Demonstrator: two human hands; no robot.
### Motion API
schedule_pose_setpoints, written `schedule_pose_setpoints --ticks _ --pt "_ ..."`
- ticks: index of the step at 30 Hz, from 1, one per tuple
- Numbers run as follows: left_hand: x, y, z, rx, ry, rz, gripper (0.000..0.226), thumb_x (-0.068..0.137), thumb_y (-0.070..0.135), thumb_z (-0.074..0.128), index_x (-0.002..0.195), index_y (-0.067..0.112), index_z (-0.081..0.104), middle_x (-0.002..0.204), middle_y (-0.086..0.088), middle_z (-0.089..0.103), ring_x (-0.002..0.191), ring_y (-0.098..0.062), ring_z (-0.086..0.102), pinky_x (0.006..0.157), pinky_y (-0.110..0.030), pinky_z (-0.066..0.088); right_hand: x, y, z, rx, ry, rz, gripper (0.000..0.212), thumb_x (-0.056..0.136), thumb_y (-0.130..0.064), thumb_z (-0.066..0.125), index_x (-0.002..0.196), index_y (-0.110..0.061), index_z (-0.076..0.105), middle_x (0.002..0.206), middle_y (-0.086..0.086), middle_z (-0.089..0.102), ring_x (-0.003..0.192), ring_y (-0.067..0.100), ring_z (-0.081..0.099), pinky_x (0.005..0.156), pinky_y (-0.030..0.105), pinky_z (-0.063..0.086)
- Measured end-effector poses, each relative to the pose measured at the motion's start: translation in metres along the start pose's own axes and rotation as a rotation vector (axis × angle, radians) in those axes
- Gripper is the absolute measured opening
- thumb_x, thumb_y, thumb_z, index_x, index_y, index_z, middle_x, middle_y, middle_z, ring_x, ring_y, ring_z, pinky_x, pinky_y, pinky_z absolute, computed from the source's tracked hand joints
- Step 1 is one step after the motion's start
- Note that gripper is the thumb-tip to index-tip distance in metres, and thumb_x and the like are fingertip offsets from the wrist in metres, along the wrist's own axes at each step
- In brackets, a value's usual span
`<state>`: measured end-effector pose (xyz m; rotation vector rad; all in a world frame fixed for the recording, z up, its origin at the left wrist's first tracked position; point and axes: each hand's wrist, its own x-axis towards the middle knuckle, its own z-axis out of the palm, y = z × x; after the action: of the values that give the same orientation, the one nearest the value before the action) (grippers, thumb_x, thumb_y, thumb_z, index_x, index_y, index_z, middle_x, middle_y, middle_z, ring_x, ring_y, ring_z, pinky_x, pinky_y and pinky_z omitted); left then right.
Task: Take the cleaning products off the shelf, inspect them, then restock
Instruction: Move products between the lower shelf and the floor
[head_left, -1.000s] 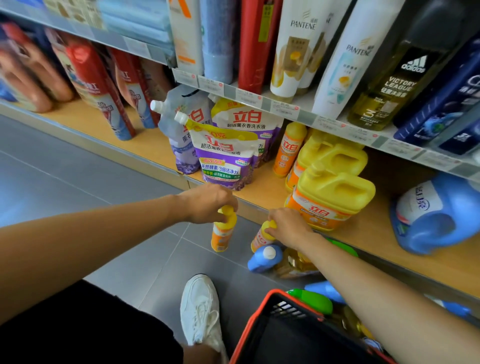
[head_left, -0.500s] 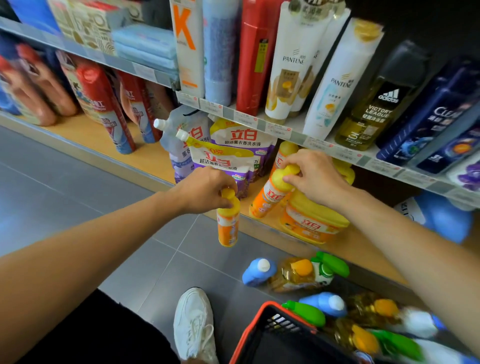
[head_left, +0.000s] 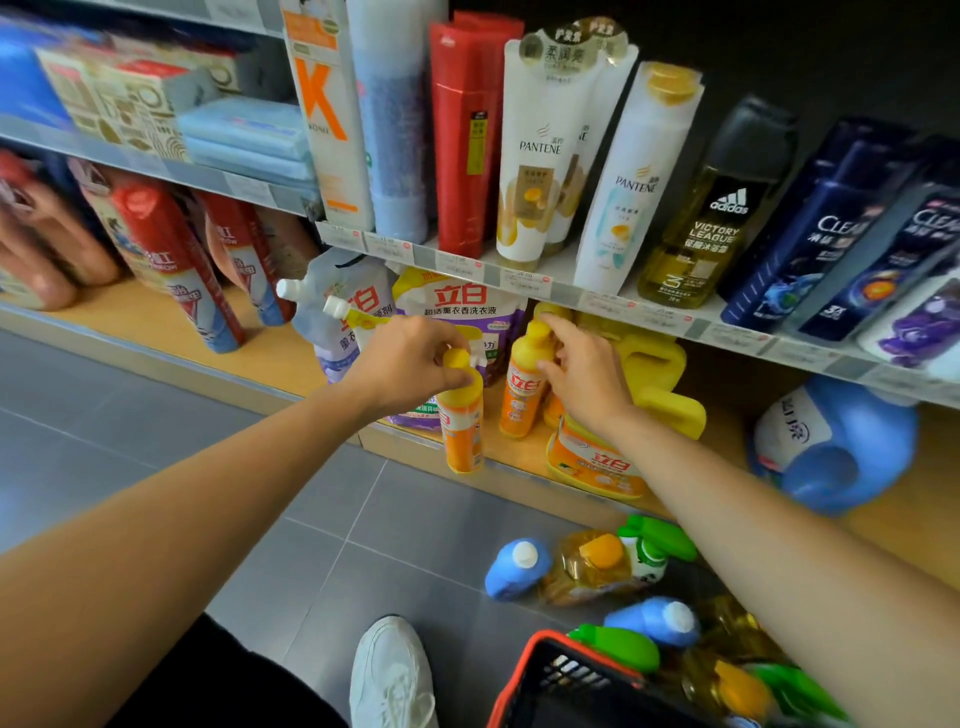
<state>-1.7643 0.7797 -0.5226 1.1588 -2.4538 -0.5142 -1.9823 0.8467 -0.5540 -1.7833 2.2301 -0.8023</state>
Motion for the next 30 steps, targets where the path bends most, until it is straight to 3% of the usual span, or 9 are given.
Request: schedule_pose_setpoints --ticks 4,9,12,15,17,19,21,26,30 --pt "0.009 0.008 -0.002 -0.070 0.056 -0.055 0.031 0.079 0.037 0.084 0.099 0.015 0.076 0.066 0.012 0.056 0.063 -0.007 0.052 0.058 -0.027 0.041 -0.022 -0.003 0.006 0.142 0.125 -0.064 0.053 0.082 -0.013 0.081 0.132 -0.017 0.063 0.120 0.003 0.068 0.105 0.019 0.063 0.091 0.040 0.055" --pt "0.010 0.023 -0.005 -0.130 0.099 -0.095 0.028 0.075 0.043 0.085 0.084 0.018 0.077 0.067 0.004 0.066 0.068 -0.015 0.062 0.068 -0.042 0.056 -0.051 -0.008 0.032 0.429 -0.187 0.112 0.089 0.066 -0.029 0.093 0.143 -0.019 0.050 0.134 0.000 0.062 0.118 0.013 0.060 0.097 0.031 0.053" --pt "0.009 0.030 -0.006 -0.298 0.107 -0.159 0.025 0.076 0.041 0.086 0.078 0.019 0.074 0.068 -0.003 0.072 0.070 -0.023 0.070 0.072 -0.048 0.059 -0.057 -0.004 0.041 0.454 -0.201 0.089 0.077 0.065 -0.028 0.094 0.131 -0.025 0.054 0.119 -0.011 0.063 0.104 0.004 0.060 0.086 0.020 0.050" --pt "0.010 0.037 -0.003 -0.544 0.118 -0.230 0.029 0.077 0.033 0.088 0.086 0.011 0.072 0.080 -0.015 0.073 0.080 -0.033 0.072 0.076 -0.052 0.061 -0.058 0.001 0.038 0.552 -0.151 0.097 0.058 0.067 -0.020 0.093 0.116 -0.029 0.061 0.107 -0.013 0.069 0.097 0.000 0.066 0.082 0.016 0.052" --pt "0.010 0.042 0.004 -0.711 -0.002 -0.224 0.034 0.076 0.028 0.089 0.100 0.016 0.068 0.094 -0.007 0.074 0.089 -0.024 0.072 0.074 -0.039 0.063 -0.056 0.003 0.034 0.644 -0.145 0.109 0.056 0.067 -0.015 0.092 0.113 -0.029 0.063 0.108 -0.011 0.071 0.101 0.003 0.068 0.086 0.020 0.055" --pt "0.007 0.048 0.014 -0.735 -0.165 -0.178 0.051 0.074 0.023 0.090 0.117 0.024 0.062 0.106 0.005 0.072 0.095 -0.011 0.072 0.074 -0.026 0.061 -0.057 0.002 0.029 0.739 -0.126 0.149 0.055 0.068 -0.012 0.091 0.113 -0.027 0.064 0.111 -0.004 0.073 0.104 0.012 0.069 0.091 0.032 0.057" --pt "0.005 0.050 0.022 -0.661 -0.203 -0.127 0.058 0.075 0.019 0.089 0.123 0.025 0.059 0.112 0.005 0.071 0.100 -0.013 0.071 0.081 -0.032 0.061 -0.057 0.000 0.023 0.769 -0.123 0.172 0.054 0.071 -0.012 0.090 0.117 -0.024 0.064 0.115 0.001 0.073 0.107 0.017 0.069 0.094 0.039 0.056" --pt "0.006 0.051 0.036 -0.621 -0.151 -0.118 0.059 0.071 0.019 0.092 0.120 0.022 0.059 0.107 -0.003 0.071 0.094 -0.037 0.071 0.077 -0.061 0.059 -0.060 0.003 -0.009 0.393 -0.103 0.040 0.059 0.074 -0.022 0.088 0.128 -0.019 0.064 0.116 0.002 0.072 0.104 0.019 0.066 0.091 0.042 0.056" --pt "0.008 0.043 0.057 -0.476 -0.070 -0.115 0.065 0.068 0.024 0.094 0.120 0.026 0.056 0.110 0.010 0.066 0.099 -0.015 0.066 0.086 -0.045 0.059 -0.062 0.025 -0.043 -0.055 0.333 -0.192 0.049 0.076 -0.025 0.084 0.121 -0.015 0.069 0.111 0.003 0.069 0.105 0.026 0.057 0.088 0.040 0.049"
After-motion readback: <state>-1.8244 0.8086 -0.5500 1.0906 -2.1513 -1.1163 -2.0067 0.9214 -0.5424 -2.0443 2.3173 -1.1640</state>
